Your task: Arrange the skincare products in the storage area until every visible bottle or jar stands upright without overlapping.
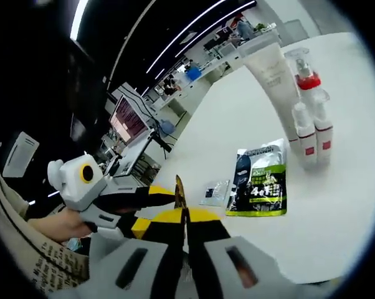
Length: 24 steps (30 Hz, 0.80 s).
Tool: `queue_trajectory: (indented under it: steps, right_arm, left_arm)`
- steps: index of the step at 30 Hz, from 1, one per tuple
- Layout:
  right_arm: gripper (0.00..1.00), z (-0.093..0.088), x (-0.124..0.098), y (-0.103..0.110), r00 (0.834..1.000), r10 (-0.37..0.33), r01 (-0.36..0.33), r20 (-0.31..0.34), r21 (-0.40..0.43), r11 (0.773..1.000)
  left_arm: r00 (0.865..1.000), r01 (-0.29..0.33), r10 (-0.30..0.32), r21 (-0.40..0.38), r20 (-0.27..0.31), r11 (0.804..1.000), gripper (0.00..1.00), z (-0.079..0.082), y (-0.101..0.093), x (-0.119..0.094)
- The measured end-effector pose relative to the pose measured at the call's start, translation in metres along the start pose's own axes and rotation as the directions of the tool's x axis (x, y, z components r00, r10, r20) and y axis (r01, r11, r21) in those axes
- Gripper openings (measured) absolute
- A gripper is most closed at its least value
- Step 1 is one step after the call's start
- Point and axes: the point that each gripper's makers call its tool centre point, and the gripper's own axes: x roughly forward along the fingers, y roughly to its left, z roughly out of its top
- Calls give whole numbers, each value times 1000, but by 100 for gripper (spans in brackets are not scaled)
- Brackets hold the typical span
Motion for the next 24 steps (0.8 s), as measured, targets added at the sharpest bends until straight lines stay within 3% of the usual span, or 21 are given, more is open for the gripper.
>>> queue_trajectory:
  steps: [3, 6, 9, 17, 20, 24]
  right_arm:
    - [1, 1, 1, 4, 1000, 20, -20, 3, 0, 1000]
    - [1, 5, 1, 11, 998, 59, -59, 24, 13, 998]
    - [1, 6, 1, 12, 997, 68, -69, 25, 10, 998]
    - [1, 9, -1, 5, 998, 54, -56, 37, 30, 998]
    - [4, 11, -3, 2, 998, 42, -43, 46, 31, 999]
    - [6, 16, -5, -1, 997, 39, -42, 67, 44, 998]
  left_arm:
    - [999, 35, -35, -42, 13, 999, 32, 1, 0, -1]
    - [992, 123, -121, -84, 32, 989, 30, 1, -7, -1]
    - [990, 140, -137, -110, 40, 984, 29, 0, -6, -3]
    - [979, 200, -189, -197, 71, 960, 7, -1, -14, -7]
    - [970, 243, -229, -243, 85, 939, 1, -2, -21, -8]
    - [957, 287, -257, -318, 133, 903, 0, 3, -28, -10]
